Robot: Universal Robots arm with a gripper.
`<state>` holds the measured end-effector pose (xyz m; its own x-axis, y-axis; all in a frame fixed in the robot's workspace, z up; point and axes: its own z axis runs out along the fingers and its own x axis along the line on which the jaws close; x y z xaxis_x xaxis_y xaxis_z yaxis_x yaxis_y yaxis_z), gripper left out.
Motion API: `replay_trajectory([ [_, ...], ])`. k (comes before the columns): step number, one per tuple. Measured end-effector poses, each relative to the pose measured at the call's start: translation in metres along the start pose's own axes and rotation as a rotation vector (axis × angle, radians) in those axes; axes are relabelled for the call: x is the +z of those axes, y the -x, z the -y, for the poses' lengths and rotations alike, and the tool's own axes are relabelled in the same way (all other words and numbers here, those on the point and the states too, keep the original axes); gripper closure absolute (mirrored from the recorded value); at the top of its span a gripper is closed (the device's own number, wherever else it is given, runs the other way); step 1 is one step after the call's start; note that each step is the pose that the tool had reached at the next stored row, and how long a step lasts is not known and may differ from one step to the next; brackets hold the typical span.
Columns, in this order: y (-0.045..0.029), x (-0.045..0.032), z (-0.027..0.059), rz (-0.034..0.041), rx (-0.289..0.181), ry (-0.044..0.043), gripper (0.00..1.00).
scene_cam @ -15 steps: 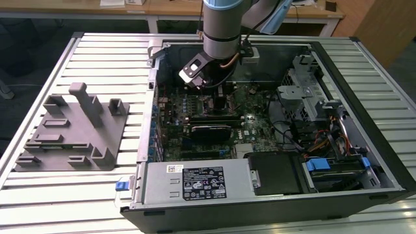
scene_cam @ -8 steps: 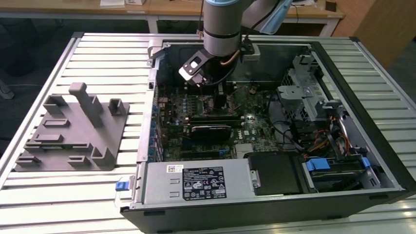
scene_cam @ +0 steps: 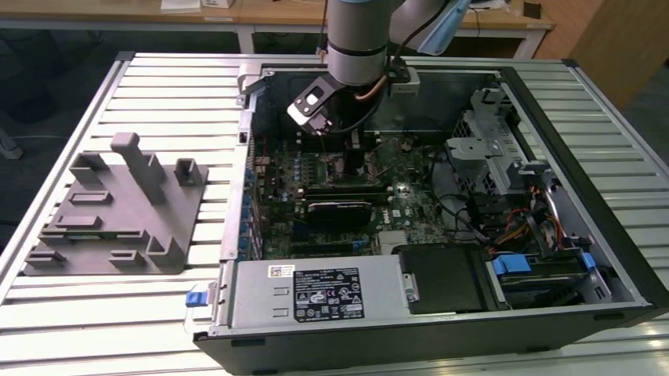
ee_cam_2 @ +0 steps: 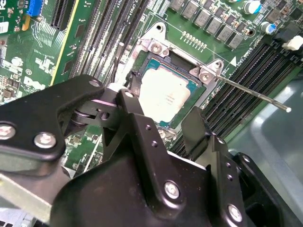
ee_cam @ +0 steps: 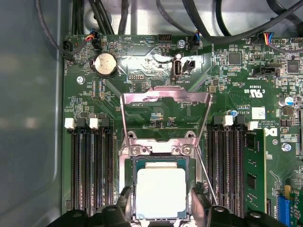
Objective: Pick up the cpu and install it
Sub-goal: 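Place the cpu into insertion slot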
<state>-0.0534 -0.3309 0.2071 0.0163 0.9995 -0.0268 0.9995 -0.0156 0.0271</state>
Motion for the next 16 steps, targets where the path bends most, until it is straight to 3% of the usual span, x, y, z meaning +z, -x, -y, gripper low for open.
replay_trajectory([
  [3, 0.0000, 0.0000, 0.0000, -0.0001, 0.000, 0.0000, 0.46],
  [8, 0.0000, 0.0000, 0.0000, -0.0001, 0.000, 0.0000, 0.70],
  [9, 0.0000, 0.0000, 0.0000, -0.0001, 0.000, -0.0001, 0.70],
  [12, 0.0000, 0.0000, 0.0000, -0.0002, 0.000, 0.0000, 0.87],
  [16, 0.0000, 0.0000, 0.0000, -0.0002, 0.000, -0.0001, 0.89],
])
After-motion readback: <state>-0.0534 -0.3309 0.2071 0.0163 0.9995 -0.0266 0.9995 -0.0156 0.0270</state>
